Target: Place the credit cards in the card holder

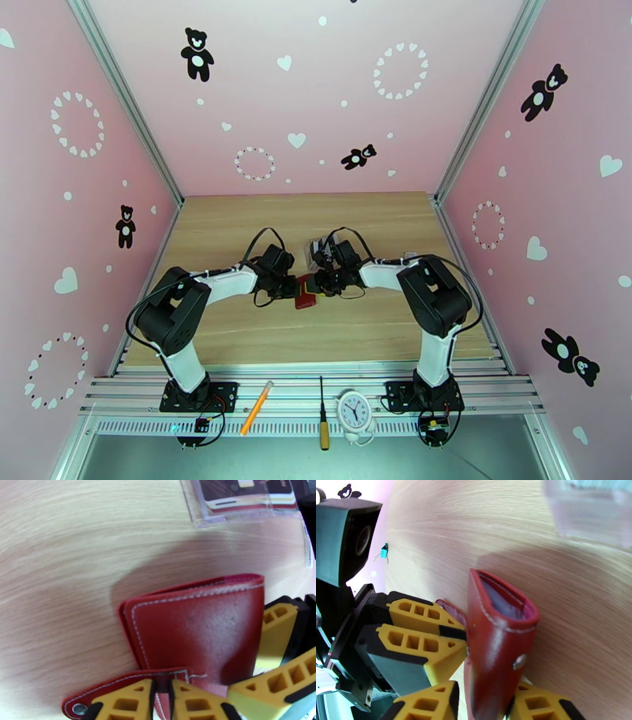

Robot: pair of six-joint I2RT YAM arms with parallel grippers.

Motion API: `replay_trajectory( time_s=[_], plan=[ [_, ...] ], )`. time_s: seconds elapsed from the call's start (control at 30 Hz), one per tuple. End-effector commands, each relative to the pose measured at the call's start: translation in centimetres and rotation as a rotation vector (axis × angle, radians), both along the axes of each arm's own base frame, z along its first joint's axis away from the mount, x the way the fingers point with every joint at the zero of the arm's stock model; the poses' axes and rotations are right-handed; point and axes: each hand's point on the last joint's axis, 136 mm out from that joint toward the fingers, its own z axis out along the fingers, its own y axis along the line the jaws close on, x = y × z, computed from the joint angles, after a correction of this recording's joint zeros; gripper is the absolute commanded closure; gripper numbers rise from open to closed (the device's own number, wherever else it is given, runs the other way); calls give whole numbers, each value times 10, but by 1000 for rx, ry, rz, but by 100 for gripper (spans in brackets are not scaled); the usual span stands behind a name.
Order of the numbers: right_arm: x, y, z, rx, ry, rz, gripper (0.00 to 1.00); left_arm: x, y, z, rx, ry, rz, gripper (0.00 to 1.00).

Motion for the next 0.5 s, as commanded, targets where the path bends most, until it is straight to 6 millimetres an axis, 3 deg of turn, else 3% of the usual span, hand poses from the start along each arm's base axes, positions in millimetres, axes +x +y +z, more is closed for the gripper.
replay_trajectory(
  time_s=[0.0, 0.47],
  plan=[
    [-12, 16, 29, 70, -24, 58, 70, -25, 28, -45, 137, 112, 16, 80],
    [-6, 21, 66, 112, -86, 46, 96, -12, 17, -14, 70, 45, 11, 80]
  ],
)
